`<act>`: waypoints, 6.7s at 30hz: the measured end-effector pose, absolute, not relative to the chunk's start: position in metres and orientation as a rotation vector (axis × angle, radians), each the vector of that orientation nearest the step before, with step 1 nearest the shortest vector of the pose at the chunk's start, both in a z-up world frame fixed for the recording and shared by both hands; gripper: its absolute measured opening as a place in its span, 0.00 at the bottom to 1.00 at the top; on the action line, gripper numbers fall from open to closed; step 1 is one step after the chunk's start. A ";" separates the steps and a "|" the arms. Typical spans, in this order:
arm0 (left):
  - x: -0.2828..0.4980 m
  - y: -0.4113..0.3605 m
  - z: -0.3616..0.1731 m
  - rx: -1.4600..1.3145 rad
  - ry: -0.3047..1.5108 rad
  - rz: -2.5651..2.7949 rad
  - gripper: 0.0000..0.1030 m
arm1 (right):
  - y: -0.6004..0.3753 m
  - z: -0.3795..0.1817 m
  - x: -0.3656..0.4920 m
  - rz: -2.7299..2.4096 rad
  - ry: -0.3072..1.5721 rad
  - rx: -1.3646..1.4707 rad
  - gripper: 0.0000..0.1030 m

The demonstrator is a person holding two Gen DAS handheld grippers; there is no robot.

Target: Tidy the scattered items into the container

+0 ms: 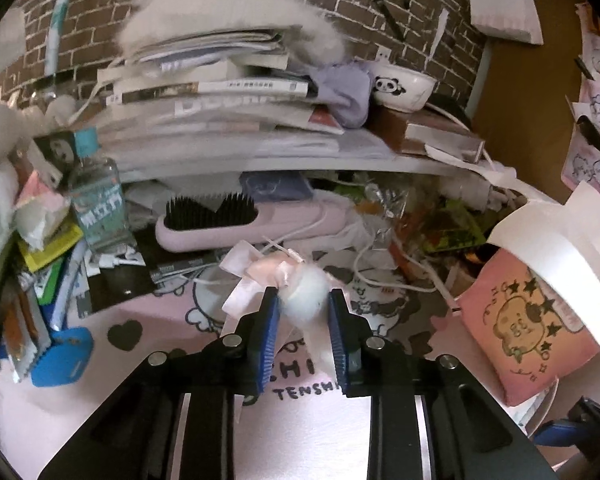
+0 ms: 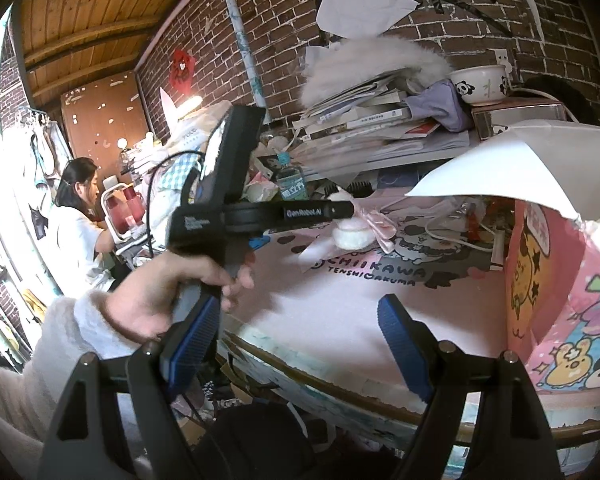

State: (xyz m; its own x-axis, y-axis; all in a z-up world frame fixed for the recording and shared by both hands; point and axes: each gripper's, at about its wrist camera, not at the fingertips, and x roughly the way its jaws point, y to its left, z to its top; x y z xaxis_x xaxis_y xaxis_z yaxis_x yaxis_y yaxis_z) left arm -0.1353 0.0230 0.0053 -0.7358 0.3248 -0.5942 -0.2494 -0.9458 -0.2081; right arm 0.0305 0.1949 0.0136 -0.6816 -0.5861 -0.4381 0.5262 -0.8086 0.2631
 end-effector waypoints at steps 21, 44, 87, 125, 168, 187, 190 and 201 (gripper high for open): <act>-0.145 0.011 -0.034 -1.098 -0.288 2.615 0.29 | 0.194 0.013 0.030 -2.411 -0.155 0.700 0.77; -0.122 0.008 0.018 -0.864 -0.224 2.665 0.12 | 0.198 0.012 0.027 -2.418 -0.163 0.695 0.78; -0.097 0.197 0.158 -0.705 0.162 2.121 0.12 | 0.197 -0.004 0.010 -2.572 -0.159 0.769 0.78; -0.126 0.271 0.081 -1.121 0.454 2.004 0.51 | 0.211 -0.009 0.010 -2.569 -0.216 0.790 0.78; -0.050 0.104 0.147 -0.665 0.332 2.685 0.98 | 0.204 -0.010 0.004 -2.626 -0.174 0.791 0.83; -0.047 0.005 0.066 -0.925 0.129 2.926 0.98 | 0.195 0.000 0.003 -2.830 -0.140 0.778 0.99; -0.049 -0.002 0.053 -0.959 0.130 2.944 0.98 | 0.190 0.002 0.004 -2.852 -0.099 0.767 0.99; -0.057 -0.006 0.019 -1.056 0.148 2.975 0.98 | 0.187 0.003 -0.007 -2.906 -0.085 0.856 1.00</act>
